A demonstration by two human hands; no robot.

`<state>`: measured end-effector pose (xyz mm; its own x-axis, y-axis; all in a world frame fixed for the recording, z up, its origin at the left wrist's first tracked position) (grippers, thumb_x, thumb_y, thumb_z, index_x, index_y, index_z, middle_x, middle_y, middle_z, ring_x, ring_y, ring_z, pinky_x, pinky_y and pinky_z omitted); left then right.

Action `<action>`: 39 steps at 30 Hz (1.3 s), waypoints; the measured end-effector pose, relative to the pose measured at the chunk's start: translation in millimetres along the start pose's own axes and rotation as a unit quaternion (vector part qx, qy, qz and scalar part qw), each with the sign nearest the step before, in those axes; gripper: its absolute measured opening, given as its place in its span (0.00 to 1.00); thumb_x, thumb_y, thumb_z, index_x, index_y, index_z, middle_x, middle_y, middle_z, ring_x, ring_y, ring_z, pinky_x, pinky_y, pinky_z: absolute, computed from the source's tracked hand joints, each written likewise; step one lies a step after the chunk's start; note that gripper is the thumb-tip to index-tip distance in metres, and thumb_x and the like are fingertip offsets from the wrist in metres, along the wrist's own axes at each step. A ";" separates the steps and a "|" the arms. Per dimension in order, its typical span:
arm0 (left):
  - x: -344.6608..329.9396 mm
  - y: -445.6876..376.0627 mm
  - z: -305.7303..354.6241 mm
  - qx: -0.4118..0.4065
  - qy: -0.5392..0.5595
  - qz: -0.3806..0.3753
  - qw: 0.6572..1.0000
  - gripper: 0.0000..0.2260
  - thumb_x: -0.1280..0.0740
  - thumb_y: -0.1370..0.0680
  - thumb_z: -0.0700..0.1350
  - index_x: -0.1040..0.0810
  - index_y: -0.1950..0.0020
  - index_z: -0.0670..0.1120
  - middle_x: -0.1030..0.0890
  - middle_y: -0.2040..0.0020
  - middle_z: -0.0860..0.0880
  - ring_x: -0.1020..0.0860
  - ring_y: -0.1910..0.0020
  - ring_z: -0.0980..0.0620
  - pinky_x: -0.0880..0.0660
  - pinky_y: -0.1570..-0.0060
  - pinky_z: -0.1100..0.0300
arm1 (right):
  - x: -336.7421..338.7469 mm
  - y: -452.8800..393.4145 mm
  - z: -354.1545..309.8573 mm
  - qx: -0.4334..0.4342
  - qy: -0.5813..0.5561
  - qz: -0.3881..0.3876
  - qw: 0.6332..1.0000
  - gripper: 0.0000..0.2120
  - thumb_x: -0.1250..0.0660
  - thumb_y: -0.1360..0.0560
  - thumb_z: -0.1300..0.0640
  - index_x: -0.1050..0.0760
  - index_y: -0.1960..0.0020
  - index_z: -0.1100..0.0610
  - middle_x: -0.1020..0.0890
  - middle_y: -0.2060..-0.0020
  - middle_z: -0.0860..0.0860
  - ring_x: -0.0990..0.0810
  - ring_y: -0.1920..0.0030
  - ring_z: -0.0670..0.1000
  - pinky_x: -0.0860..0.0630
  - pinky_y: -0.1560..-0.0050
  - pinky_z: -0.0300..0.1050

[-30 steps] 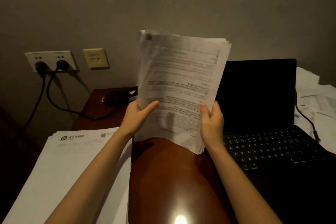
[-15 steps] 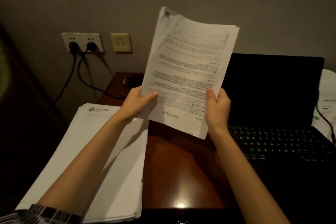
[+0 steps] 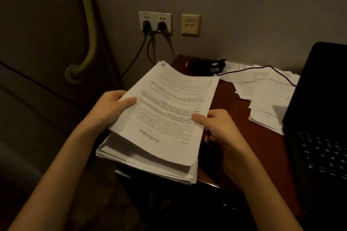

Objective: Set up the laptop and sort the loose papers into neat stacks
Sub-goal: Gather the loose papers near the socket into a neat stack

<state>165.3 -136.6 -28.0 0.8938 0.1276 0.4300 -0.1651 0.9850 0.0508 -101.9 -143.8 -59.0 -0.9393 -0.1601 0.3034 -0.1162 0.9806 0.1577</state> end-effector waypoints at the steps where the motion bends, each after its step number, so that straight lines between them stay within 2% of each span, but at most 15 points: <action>1: 2.8 2.0 -7.3 0.011 -0.020 -0.002 1.000 0.05 0.34 0.22 0.46 0.21 0.50 0.46 0.16 0.57 0.47 0.16 0.59 0.49 0.20 0.57 0.51 | -5.3 1.3 3.6 -0.008 0.014 -0.022 1.000 0.08 0.33 0.24 0.56 0.18 0.52 0.60 0.15 0.52 0.46 0.23 0.73 0.53 0.32 0.77 0.38; 3: 7.2 6.4 -19.8 0.025 -0.059 -0.007 0.998 0.04 0.33 0.22 0.46 0.22 0.51 0.47 0.17 0.55 0.46 0.17 0.57 0.48 0.21 0.52 0.47 | -13.9 4.4 8.9 -0.017 0.029 -0.057 0.998 0.08 0.31 0.25 0.56 0.18 0.54 0.61 0.15 0.52 0.46 0.20 0.67 0.62 0.31 0.74 0.40; 5: 9.8 11.0 -28.1 0.036 -0.108 -0.010 0.993 0.03 0.33 0.22 0.47 0.23 0.53 0.48 0.18 0.55 0.48 0.18 0.57 0.50 0.21 0.52 0.49 | -19.9 9.2 10.7 -0.028 0.047 -0.074 0.996 0.09 0.29 0.26 0.56 0.18 0.55 0.62 0.14 0.58 0.49 0.20 0.64 0.64 0.30 0.73 0.40; 9: 9.4 17.9 -37.0 0.046 -0.174 -0.035 0.983 0.07 0.34 0.22 0.49 0.25 0.49 0.47 0.20 0.54 0.50 0.20 0.57 0.54 0.25 0.61 0.59 | -24.9 15.3 12.2 -0.053 0.105 -0.083 0.990 0.07 0.29 0.27 0.56 0.18 0.55 0.60 0.14 0.63 0.50 0.23 0.74 0.49 0.31 0.75 0.35; 14: 3.5 14.0 -36.3 0.030 -0.225 -0.054 0.972 0.09 0.34 0.22 0.51 0.23 0.51 0.45 0.20 0.56 0.49 0.20 0.58 0.52 0.26 0.63 0.59 | -18.0 12.6 14.7 -0.054 0.110 -0.062 0.990 0.08 0.31 0.25 0.55 0.19 0.54 0.60 0.16 0.53 0.46 0.24 0.76 0.50 0.32 0.75 0.38; 17: -0.4 8.3 -35.5 0.044 -0.272 -0.080 0.958 0.10 0.35 0.22 0.52 0.24 0.50 0.45 0.21 0.54 0.49 0.21 0.57 0.51 0.26 0.63 0.59 | -16.4 12.4 16.6 -0.049 0.118 -0.059 0.990 0.07 0.32 0.24 0.54 0.20 0.54 0.58 0.15 0.61 0.49 0.24 0.76 0.50 0.31 0.75 0.37; 20: 0.5 4.3 -36.8 0.085 -0.377 -0.113 0.915 0.15 0.37 0.22 0.57 0.24 0.51 0.44 0.21 0.54 0.47 0.22 0.56 0.50 0.24 0.55 0.54 | -16.0 10.8 16.1 -0.036 0.148 -0.054 0.987 0.08 0.32 0.25 0.51 0.21 0.57 0.56 0.17 0.69 0.53 0.25 0.77 0.49 0.30 0.74 0.36; 23: 2.2 0.4 -26.3 0.108 -0.522 -0.102 0.840 0.19 0.39 0.23 0.62 0.26 0.56 0.46 0.22 0.57 0.48 0.23 0.58 0.51 0.26 0.53 0.53 | -13.5 9.7 17.7 -0.036 0.186 -0.044 0.981 0.12 0.33 0.25 0.46 0.25 0.62 0.52 0.18 0.72 0.52 0.25 0.77 0.48 0.29 0.72 0.37; 25: -2.0 -4.8 -9.1 0.095 -0.598 -0.078 0.792 0.19 0.40 0.23 0.63 0.28 0.59 0.46 0.23 0.59 0.49 0.24 0.59 0.52 0.29 0.54 0.55 | -8.4 9.8 18.5 -0.039 0.209 -0.027 0.977 0.18 0.36 0.24 0.41 0.27 0.64 0.53 0.18 0.71 0.53 0.23 0.76 0.48 0.25 0.67 0.41; 28: -24.0 -19.1 24.9 0.039 -0.631 -0.058 0.773 0.19 0.40 0.22 0.61 0.30 0.59 0.46 0.25 0.60 0.49 0.25 0.60 0.52 0.30 0.57 0.57 | 10.3 6.3 20.0 -0.053 0.234 0.019 0.971 0.22 0.41 0.23 0.39 0.26 0.62 0.56 0.17 0.70 0.53 0.22 0.74 0.48 0.20 0.54 0.47; 30: -53.5 -34.1 47.9 -0.033 -0.622 -0.062 0.780 0.17 0.40 0.22 0.60 0.29 0.56 0.46 0.25 0.60 0.50 0.25 0.60 0.51 0.29 0.59 0.56 | 29.0 2.2 22.5 -0.053 0.245 0.060 0.966 0.20 0.41 0.22 0.40 0.26 0.59 0.56 0.18 0.70 0.52 0.20 0.72 0.48 0.19 0.53 0.50; 32: -91.3 -46.0 70.5 -0.118 -0.591 -0.068 0.795 0.15 0.39 0.22 0.58 0.25 0.51 0.46 0.23 0.57 0.50 0.24 0.57 0.49 0.26 0.55 0.54 | 47.3 -1.9 26.5 -0.052 0.282 0.094 0.953 0.17 0.39 0.23 0.42 0.26 0.58 0.55 0.18 0.69 0.50 0.19 0.69 0.49 0.19 0.54 0.51; 34: -132.1 -52.1 89.3 -0.193 -0.553 -0.079 0.807 0.13 0.38 0.21 0.56 0.23 0.48 0.48 0.20 0.53 0.49 0.22 0.55 0.48 0.25 0.54 0.53 | 64.7 -4.9 32.1 -0.056 0.354 0.120 0.926 0.13 0.37 0.23 0.44 0.26 0.56 0.54 0.19 0.64 0.49 0.20 0.63 0.49 0.21 0.55 0.49; 36: -170.9 -57.2 102.6 -0.255 -0.532 -0.096 0.802 0.12 0.39 0.21 0.53 0.22 0.47 0.48 0.19 0.51 0.49 0.21 0.53 0.48 0.27 0.57 0.55 | 82.0 -6.6 36.8 -0.057 0.423 0.155 0.891 0.10 0.36 0.23 0.48 0.27 0.52 0.54 0.22 0.58 0.50 0.23 0.59 0.50 0.25 0.59 0.45; 39: -214.7 -71.0 110.3 -0.306 -0.494 -0.117 0.806 0.11 0.39 0.21 0.51 0.23 0.44 0.47 0.19 0.48 0.48 0.22 0.50 0.47 0.28 0.57 0.55 | 98.9 -11.3 42.6 -0.028 0.491 0.180 0.852 0.10 0.37 0.22 0.51 0.28 0.45 0.56 0.25 0.48 0.54 0.26 0.47 0.54 0.27 0.51 0.47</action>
<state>-60.9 -246.8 -24.4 0.0534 0.0734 0.9959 0.4655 0.8805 -0.0899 -207.2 -165.9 -70.8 -0.1837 0.1056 0.9773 0.1644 0.9835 -0.0753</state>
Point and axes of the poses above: each hand's wrist, its own y-axis away from the middle knuckle, its own x-axis out of the back of the hand, z = x × y, the point moved 6 cm from there along -y, towards the middle knuckle
